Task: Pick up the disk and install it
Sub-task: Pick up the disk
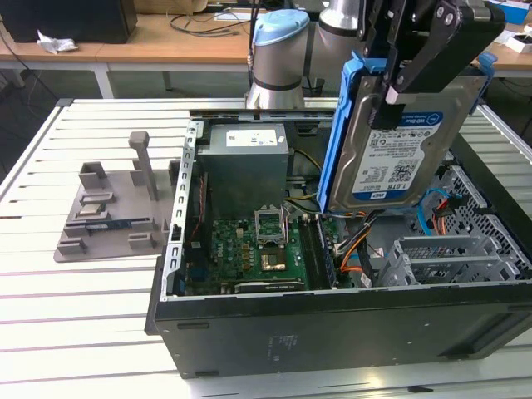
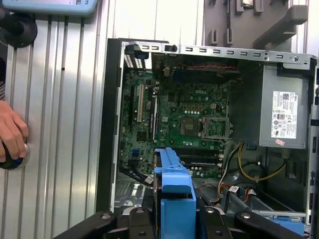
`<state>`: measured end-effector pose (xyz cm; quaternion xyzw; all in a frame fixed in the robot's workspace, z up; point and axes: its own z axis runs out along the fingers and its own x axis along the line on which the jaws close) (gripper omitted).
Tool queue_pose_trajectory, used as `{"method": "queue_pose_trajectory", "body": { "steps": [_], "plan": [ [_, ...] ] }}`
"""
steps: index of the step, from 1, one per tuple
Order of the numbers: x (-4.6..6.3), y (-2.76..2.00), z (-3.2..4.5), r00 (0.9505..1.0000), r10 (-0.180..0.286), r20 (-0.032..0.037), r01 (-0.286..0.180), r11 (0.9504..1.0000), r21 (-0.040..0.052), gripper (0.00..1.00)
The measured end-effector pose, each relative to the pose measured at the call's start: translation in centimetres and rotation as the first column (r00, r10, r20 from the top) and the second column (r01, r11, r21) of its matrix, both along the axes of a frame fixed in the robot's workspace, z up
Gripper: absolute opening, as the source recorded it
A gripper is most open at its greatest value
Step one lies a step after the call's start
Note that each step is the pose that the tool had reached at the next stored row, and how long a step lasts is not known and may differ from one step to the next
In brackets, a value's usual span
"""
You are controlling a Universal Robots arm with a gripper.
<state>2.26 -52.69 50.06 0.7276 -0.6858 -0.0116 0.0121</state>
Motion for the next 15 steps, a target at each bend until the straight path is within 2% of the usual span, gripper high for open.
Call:
{"method": "queue_pose_trajectory", "body": {
  "steps": [4, 15],
  "plan": [
    [1.2, -0.45, -0.07, 1.0000, 0.000, -0.0015, 0.000, 1.0000, 0.0000, 0.37],
    [5.1, -0.51, -0.14, 1.0000, 0.000, -0.0035, 0.000, 1.0000, -0.0001, 0.37]
  ]
}}
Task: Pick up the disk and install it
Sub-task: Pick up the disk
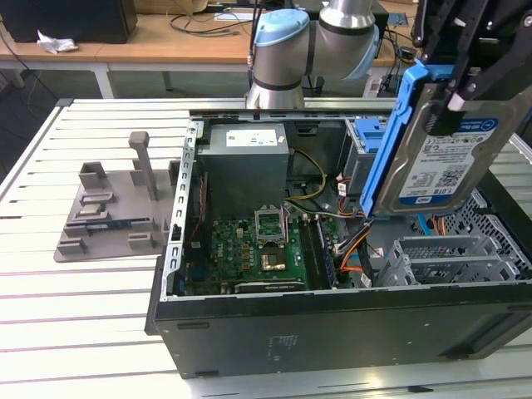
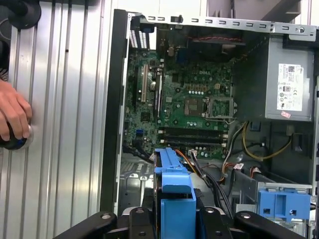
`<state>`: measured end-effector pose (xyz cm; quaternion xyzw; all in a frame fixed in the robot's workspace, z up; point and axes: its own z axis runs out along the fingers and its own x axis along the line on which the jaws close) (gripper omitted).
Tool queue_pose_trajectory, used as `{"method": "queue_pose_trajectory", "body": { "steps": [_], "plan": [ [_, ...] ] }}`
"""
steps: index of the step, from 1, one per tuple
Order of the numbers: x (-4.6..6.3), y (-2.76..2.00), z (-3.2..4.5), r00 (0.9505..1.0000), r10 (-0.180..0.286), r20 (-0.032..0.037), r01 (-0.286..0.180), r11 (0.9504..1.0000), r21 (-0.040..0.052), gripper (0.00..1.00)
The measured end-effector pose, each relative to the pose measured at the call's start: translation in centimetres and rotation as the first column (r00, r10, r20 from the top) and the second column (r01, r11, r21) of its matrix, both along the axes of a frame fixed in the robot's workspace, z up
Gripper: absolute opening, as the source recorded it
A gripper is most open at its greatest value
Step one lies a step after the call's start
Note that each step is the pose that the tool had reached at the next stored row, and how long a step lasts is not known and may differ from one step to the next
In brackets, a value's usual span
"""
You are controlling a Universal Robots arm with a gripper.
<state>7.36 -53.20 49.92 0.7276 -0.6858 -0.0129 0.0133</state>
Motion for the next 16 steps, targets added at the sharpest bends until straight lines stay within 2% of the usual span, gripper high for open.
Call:
{"method": "queue_pose_trajectory", "body": {
  "steps": [1, 7, 16],
  "plan": [
    [0.5, 0.00, -0.01, 1.0000, 0.000, -0.0001, 0.000, 1.0000, 0.0001, 0.37],
    [1.9, 0.00, -0.03, 1.0000, 0.000, -0.0003, 0.000, 1.0000, 0.0000, 0.37],
    [7.3, 0.00, -0.15, 1.0000, 0.000, -0.0014, 0.000, 1.0000, 0.0001, 0.37]
  ]
}}
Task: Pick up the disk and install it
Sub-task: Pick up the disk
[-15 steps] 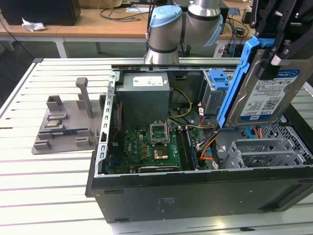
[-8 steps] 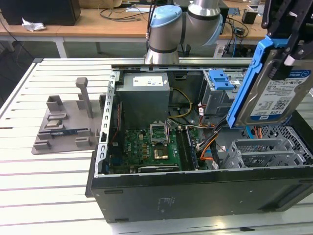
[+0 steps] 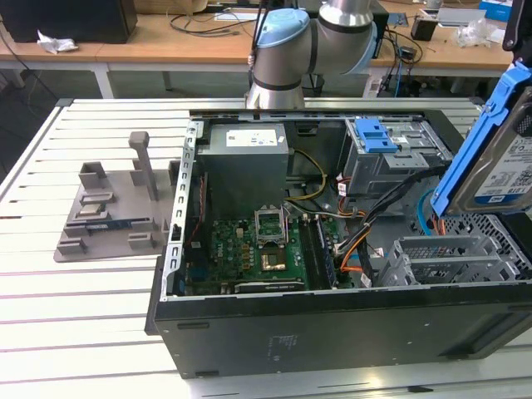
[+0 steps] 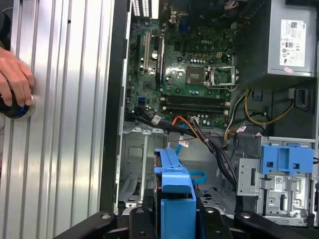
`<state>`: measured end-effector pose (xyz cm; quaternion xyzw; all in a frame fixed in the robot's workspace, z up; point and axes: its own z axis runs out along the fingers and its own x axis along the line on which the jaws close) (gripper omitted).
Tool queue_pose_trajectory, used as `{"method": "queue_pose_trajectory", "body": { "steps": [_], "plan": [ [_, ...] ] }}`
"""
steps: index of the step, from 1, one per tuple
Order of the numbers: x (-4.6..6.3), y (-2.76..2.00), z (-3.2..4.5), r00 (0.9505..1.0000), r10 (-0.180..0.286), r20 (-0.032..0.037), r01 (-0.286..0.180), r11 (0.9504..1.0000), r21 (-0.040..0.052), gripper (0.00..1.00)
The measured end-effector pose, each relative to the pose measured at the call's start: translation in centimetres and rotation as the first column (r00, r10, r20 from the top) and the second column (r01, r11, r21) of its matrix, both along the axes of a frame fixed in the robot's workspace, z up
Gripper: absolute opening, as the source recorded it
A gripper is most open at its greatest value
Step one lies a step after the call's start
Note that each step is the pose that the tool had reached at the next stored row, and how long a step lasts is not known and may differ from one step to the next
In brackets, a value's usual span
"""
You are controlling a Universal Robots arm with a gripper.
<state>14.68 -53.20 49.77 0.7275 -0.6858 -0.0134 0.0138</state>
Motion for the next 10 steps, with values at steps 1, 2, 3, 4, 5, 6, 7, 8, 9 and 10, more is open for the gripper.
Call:
{"method": "queue_pose_trajectory", "body": {
  "steps": [1, 2, 3, 4, 5, 6, 7, 8, 9, 10],
  "plan": [
    [0.1, -0.10, -0.05, 1.0000, 0.000, 0.0000, 0.000, 1.0000, 0.0000, 0.37],
    [0.1, -0.31, -0.11, 1.0000, 0.000, 0.0000, 0.000, 1.0000, -0.0001, 0.37],
    [0.0, -0.64, -0.20, 1.0000, 0.000, -0.0001, 0.000, 1.0000, -0.0001, 0.37],
    [-0.1, -0.79, -0.35, 1.0000, 0.000, -0.0001, 0.000, 1.0000, 0.0003, 0.37],
    [-0.4, -0.84, -0.43, 1.0000, 0.000, -0.0001, 0.000, 1.0000, 0.0000, 0.37],
    [-0.6, -0.87, -0.48, 1.0000, 0.000, -0.0001, 0.000, 1.0000, 0.0008, 0.37],
    [-1.0, -0.92, -0.55, 1.0000, 0.000, 0.0000, 0.000, 1.0000, 0.0026, 0.37],
    [-1.4, -0.93, -0.66, 1.0000, 0.000, 0.0000, 0.000, 1.0000, 0.0045, 0.37],
    [-1.5, -0.94, -0.83, 1.0000, -0.006, 0.0000, 0.006, 1.0000, 0.0061, 0.37],
    [-1.5, -0.93, -0.90, 0.9999, -0.016, 0.0000, 0.016, 0.9999, 0.0065, 0.37]
  ]
}}
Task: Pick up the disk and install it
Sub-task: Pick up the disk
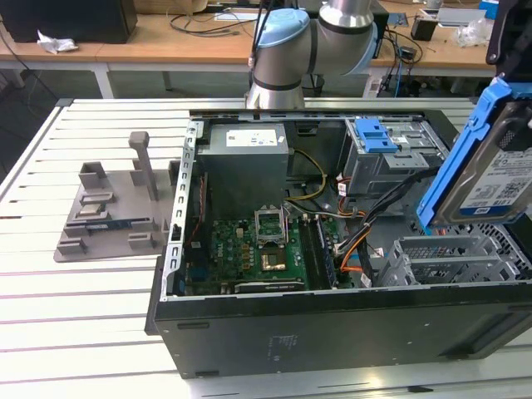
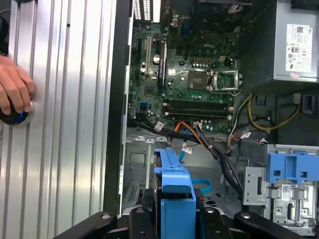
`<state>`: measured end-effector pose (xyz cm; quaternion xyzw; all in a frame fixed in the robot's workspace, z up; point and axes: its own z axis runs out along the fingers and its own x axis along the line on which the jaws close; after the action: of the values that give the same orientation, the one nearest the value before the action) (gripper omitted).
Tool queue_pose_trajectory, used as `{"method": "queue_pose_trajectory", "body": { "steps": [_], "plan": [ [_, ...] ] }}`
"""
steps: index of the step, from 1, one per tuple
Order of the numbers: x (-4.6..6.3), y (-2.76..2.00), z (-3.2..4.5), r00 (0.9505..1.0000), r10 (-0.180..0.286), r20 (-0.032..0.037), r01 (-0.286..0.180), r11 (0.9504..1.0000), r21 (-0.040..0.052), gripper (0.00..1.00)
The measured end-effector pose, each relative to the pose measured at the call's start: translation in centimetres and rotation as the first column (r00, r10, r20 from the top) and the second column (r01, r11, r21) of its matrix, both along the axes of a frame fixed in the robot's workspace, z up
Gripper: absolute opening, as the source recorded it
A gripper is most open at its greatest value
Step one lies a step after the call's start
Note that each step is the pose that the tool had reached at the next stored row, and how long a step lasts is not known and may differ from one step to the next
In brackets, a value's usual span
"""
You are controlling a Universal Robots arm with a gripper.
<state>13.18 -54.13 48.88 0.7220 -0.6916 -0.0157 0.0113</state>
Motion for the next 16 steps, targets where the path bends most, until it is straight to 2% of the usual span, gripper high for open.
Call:
{"method": "queue_pose_trajectory", "body": {
  "steps": [1, 3, 10, 16],
  "plan": [
    [0.00, 0.00, -0.11, 0.9996, -0.028, -0.0001, 0.028, 0.9996, 0.0001, 0.37],
    [0.00, 0.00, -0.14, 0.9989, -0.048, 0.0000, 0.048, 0.9989, -0.0001, 0.37],
    [0.02, 0.00, -0.25, 0.9989, -0.048, 0.0000, 0.048, 0.9989, 0.0003, 0.37],
    [0.04, 0.00, -0.81, 0.9989, -0.048, -0.0001, 0.048, 0.9989, 0.0001, 0.37]
  ]
}}
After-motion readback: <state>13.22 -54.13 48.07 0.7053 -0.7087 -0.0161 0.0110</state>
